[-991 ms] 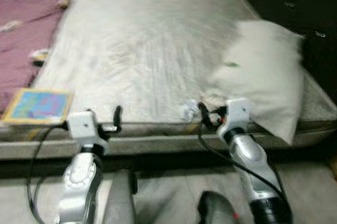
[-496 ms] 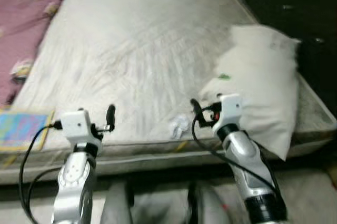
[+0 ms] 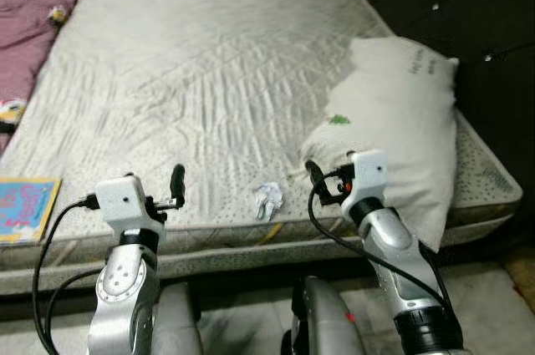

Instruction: Clean up the room

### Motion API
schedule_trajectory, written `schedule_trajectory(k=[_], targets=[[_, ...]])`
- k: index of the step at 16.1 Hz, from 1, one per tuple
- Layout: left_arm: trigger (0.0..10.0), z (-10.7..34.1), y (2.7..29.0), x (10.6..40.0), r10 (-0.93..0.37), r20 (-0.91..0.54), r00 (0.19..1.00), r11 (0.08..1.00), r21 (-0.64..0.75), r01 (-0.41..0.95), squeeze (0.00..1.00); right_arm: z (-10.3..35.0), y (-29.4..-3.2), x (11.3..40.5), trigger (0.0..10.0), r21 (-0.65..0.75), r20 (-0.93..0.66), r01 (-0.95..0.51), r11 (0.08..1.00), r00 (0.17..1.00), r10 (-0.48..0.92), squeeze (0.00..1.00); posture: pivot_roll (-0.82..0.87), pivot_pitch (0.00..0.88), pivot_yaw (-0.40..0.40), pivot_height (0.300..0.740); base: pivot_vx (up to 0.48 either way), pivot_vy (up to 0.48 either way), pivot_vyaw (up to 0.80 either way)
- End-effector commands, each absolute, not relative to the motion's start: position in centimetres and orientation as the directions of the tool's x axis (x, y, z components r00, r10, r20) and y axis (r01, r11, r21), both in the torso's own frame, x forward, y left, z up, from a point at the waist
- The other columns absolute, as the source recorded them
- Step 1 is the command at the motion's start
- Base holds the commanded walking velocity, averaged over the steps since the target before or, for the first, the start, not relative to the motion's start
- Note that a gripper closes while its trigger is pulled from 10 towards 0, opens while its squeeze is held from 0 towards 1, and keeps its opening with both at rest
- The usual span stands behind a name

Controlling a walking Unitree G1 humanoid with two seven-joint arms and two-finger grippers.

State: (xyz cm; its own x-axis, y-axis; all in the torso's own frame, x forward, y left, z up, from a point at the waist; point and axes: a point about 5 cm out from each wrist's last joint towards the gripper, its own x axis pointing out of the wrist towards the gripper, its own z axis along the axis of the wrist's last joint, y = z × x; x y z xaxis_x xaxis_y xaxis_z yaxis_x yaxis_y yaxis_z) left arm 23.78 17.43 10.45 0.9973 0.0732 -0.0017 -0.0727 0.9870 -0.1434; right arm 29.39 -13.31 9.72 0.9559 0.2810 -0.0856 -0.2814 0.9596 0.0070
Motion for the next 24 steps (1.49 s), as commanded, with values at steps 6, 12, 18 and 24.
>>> schedule_trajectory(k=[6,12,18,24], targets=[[10.0,10.9,17.3,22.6,0.081,-0.026,0.996,0.990,-0.117,-0.084,0.00,7.5,-11.4,30.0,10.0,0.039,-0.223,-0.375,0.926,0.900,0.374,0.00,0.12,0.167,-0.058,0.554,0.000,0.000,0.00],[10.0,10.9,18.7,20.3,0.136,-0.088,0.987,0.988,-0.055,-0.142,0.00,7.0,-8.0,31.2,10.0,0.030,-0.210,-0.456,0.889,0.867,0.452,0.00,0.20,0.227,-0.065,0.549,0.000,0.000,0.00],[10.0,11.4,18.4,20.0,0.171,-0.095,0.981,0.983,-0.058,-0.177,0.00,7.9,-7.3,32.5,10.0,0.026,-0.124,-0.451,0.892,0.884,0.451,0.00,0.22,0.246,-0.083,0.504,0.000,0.000,0.00],[10.0,11.7,18.2,20.2,0.188,-0.086,0.978,0.979,-0.063,-0.194,0.00,11.3,-5.6,34.9,10.0,0.000,0.012,-0.407,0.913,0.913,0.407,0.00,0.23,0.240,-0.093,0.504,0.000,0.000,0.00]])
